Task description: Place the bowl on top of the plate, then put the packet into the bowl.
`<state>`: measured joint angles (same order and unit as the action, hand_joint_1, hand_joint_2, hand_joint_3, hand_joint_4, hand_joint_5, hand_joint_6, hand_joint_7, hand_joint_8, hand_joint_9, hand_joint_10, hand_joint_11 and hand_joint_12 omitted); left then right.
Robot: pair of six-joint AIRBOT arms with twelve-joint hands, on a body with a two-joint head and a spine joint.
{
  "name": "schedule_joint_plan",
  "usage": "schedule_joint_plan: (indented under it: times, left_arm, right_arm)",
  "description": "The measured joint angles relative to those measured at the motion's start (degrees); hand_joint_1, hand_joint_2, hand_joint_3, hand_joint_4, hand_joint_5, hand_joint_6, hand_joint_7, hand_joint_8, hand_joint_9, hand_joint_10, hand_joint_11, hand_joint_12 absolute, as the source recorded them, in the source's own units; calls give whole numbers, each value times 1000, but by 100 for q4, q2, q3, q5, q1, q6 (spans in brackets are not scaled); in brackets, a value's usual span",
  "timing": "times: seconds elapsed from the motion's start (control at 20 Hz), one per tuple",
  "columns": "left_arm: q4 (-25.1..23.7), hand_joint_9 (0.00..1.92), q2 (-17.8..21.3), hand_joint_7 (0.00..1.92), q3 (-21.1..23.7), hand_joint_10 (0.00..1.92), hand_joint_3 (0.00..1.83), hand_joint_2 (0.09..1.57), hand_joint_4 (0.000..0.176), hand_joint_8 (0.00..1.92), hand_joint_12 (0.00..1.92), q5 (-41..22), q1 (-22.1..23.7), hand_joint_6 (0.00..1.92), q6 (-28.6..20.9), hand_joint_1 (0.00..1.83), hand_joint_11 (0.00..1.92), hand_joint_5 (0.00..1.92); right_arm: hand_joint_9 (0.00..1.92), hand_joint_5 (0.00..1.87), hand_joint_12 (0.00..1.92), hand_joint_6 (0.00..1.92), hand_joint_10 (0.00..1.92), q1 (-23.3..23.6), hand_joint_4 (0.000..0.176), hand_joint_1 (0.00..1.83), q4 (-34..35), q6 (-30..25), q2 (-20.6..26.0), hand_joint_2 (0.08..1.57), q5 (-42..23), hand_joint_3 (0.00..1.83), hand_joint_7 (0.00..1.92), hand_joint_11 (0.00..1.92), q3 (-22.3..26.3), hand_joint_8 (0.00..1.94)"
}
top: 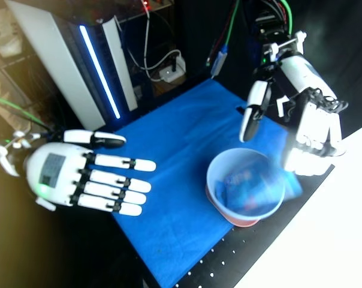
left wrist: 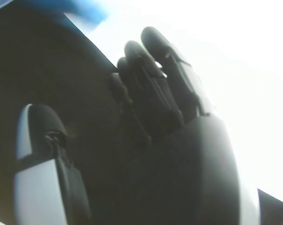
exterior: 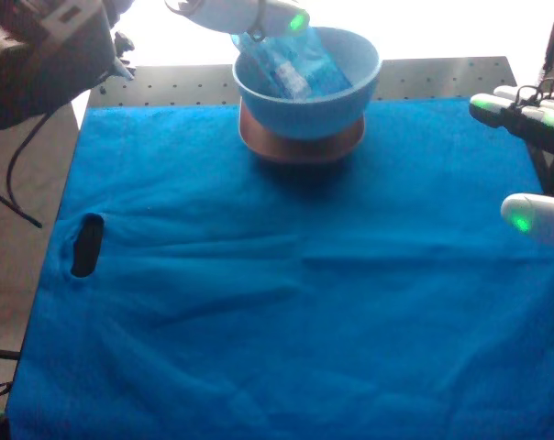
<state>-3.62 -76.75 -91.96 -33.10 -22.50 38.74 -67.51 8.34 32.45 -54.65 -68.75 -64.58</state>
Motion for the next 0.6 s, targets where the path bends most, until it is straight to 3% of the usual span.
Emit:
schedule_joint_plan:
  times: [0.05, 0.1, 0.15, 0.25, 0.3, 0.35, 0.45, 0.5, 0.55, 0.6]
  left_arm:
    - [13, 217, 81, 254, 63, 0, 5, 886, 122, 0, 516, -74, -24, 0, -15, 798, 5, 346]
    - [17, 196, 256, 213, 212, 0, 2, 882, 147, 0, 493, -260, -118, 0, -20, 760, 0, 313]
    - [13, 158, 385, 170, 321, 0, 4, 892, 165, 1, 423, -356, -197, 0, -24, 747, 0, 270]
    - [72, 101, 748, 146, 625, 3, 0, 884, 171, 1, 293, -603, -511, 1, -20, 698, 0, 239]
    - [125, 42, 894, 118, 734, 13, 0, 875, 175, 6, 69, -723, -664, 8, -20, 660, 0, 203]
    - [291, 13, 1108, 105, 914, 7, 0, 863, 176, 3, 13, -909, -931, 1, -15, 612, 0, 176]
    - [577, 0, 1491, 77, 1296, 0, 0, 857, 176, 0, 0, -1394, -1488, 0, -11, 608, 0, 151]
    - [645, 0, 1679, 65, 1502, 0, 0, 845, 176, 0, 0, -1665, -1766, 0, -13, 628, 0, 137]
    - [669, 0, 1875, 52, 1714, 0, 0, 847, 175, 0, 0, -1912, -2068, 0, -15, 657, 0, 131]
    - [754, 0, 2044, 62, 1893, 0, 0, 843, 160, 5, 0, -2116, -2317, 5, -11, 651, 0, 143]
  right_arm:
    - [80, 100, 290, 1, 1, 0, 119, 114, 7, 0, 0, 1279, 4, 3, 86, 0, 2, 2]
    - [80, 104, 281, 3, 2, 0, 114, 137, 22, 0, 0, 1276, 2, 0, 90, 0, 2, 4]
    - [71, 105, 237, 2, 2, 0, 131, 145, 50, -2, 0, 1265, -2, 0, 93, 0, 15, 3]
    - [78, 109, 221, 2, 4, -11, 127, 182, 94, -2, 0, 1266, -2, 0, 101, 0, 39, 3]
    - [80, 114, 239, 2, 3, -28, 129, 187, 114, 0, 2, 1264, -17, 0, 105, 0, 63, 2]
    - [65, 110, 218, 0, 1, -63, 132, 195, 146, -2, 2, 1269, -15, 0, 93, 0, 98, 1]
    - [64, 101, 215, 2, 1, -87, 123, 191, 151, 0, 28, 1275, -4, 2, 87, 0, 184, 2]
    - [68, 104, 192, 2, 2, -96, 139, 203, 138, 0, 61, 1260, 4, 0, 100, 0, 236, 3]
    - [59, 90, 167, 0, 1, -103, 129, 208, 142, -2, 90, 1263, -24, 0, 93, 0, 280, 1]
    - [50, 83, 146, 0, 0, -181, 119, 225, 179, -2, 111, 1265, -129, 0, 84, 0, 319, 1]
